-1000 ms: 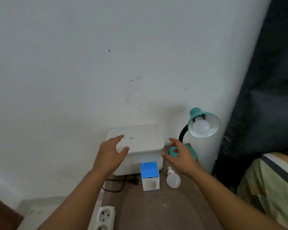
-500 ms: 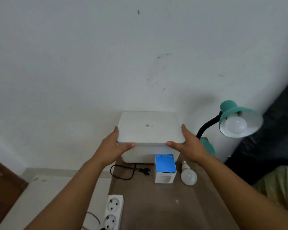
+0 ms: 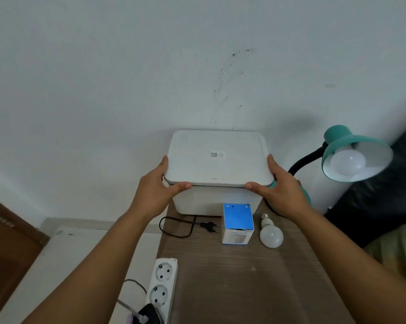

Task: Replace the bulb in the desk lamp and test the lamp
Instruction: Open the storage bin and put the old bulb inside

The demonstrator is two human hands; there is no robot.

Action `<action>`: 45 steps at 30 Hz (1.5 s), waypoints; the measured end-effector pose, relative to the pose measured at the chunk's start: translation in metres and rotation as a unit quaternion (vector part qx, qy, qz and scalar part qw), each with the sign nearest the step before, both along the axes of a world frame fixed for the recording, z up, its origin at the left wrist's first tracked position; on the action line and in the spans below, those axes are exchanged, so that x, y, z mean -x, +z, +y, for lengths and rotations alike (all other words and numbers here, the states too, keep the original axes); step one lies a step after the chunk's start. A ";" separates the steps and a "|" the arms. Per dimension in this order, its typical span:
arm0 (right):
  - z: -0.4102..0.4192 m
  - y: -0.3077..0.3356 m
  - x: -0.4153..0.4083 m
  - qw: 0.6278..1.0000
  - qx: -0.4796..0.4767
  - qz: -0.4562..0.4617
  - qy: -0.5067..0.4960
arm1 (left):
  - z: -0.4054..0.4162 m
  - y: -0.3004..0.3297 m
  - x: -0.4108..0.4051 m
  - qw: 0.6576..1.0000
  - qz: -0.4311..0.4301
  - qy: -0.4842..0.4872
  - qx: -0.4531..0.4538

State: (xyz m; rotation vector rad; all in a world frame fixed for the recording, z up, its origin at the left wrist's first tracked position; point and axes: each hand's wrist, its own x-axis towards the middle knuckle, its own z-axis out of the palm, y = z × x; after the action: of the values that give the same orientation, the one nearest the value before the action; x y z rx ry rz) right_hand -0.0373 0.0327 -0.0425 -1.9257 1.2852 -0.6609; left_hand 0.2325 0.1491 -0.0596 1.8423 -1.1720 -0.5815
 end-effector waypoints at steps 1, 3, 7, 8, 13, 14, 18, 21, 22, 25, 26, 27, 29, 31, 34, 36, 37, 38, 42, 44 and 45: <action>0.001 0.003 0.001 1.000 0.004 -0.010 -0.001 | 0.002 0.004 0.001 1.000 -0.002 0.004 0.009; 0.006 0.008 0.005 1.000 0.009 -0.026 -0.002 | 0.009 0.013 0.006 1.000 0.001 0.008 0.030; 0.028 0.011 0.024 0.998 0.003 -0.055 -0.010 | 0.034 0.027 0.026 0.998 0.011 0.021 0.060; 0.035 0.010 0.031 0.998 0.004 -0.058 -0.013 | 0.043 0.028 0.033 0.997 0.012 0.023 0.067; 0.087 0.002 0.071 0.995 -0.010 -0.094 -0.010 | 0.094 0.018 0.074 0.996 0.030 0.015 0.077; 0.098 -0.003 0.080 0.996 -0.008 -0.092 -0.009 | 0.104 0.014 0.084 0.997 0.031 0.011 0.076; 0.136 -0.031 0.119 0.998 -0.007 -0.055 -0.017 | 0.145 -0.009 0.119 0.998 0.030 0.005 0.052; 0.165 -0.049 0.143 0.998 -0.034 -0.038 -0.024 | 0.172 -0.028 0.139 0.999 0.039 0.013 0.026; 0.175 -0.053 0.150 0.998 -0.042 -0.031 -0.028 | 0.181 -0.034 0.146 0.999 0.036 0.014 0.017; 0.199 -0.067 0.168 0.997 -0.067 -0.010 -0.032 | 0.204 -0.049 0.164 1.000 0.021 0.012 -0.018; 0.206 -0.071 0.173 0.997 -0.073 0.001 -0.029 | 0.210 -0.053 0.169 0.999 0.013 0.014 -0.031; 0.211 -0.076 0.178 0.997 -0.077 0.012 -0.028 | 0.216 -0.058 0.173 0.999 0.007 0.012 -0.040; 0.219 -0.085 0.185 0.996 -0.082 0.039 -0.023 | 0.225 -0.067 0.182 0.998 0.002 0.004 -0.059; 0.228 -0.095 0.190 0.994 -0.091 0.056 -0.021 | 0.233 -0.076 0.188 0.996 0.007 0.003 -0.084; 0.236 -0.107 0.197 0.991 -0.110 0.066 -0.026 | 0.242 -0.092 0.193 0.993 0.002 0.012 -0.117; 0.240 -0.116 0.199 0.990 -0.113 0.080 -0.023 | 0.246 -0.100 0.194 0.990 -0.011 0.012 -0.138; 0.241 -0.119 0.199 0.990 -0.109 0.089 -0.020 | 0.247 -0.104 0.194 0.989 -0.017 0.007 -0.146; 0.243 -0.122 0.199 0.989 -0.106 0.098 -0.018 | 0.248 -0.106 0.194 0.988 -0.022 0.002 -0.154; 0.244 -0.128 0.194 0.987 -0.092 0.129 0.000 | 0.248 -0.112 0.196 0.981 -0.072 -0.008 -0.180; 0.243 -0.129 0.192 0.986 -0.089 0.143 0.011 | 0.246 -0.114 0.196 0.977 -0.100 -0.019 -0.188; 0.243 -0.130 0.192 0.985 -0.085 0.151 0.016 | 0.245 -0.115 0.196 0.974 -0.113 -0.026 -0.193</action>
State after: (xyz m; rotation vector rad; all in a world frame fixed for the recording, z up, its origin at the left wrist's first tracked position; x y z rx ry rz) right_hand -0.2290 0.2754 -0.1722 -1.9513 1.4390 -0.2377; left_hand 0.0368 0.3943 -0.1747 2.2609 -1.3303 -0.6785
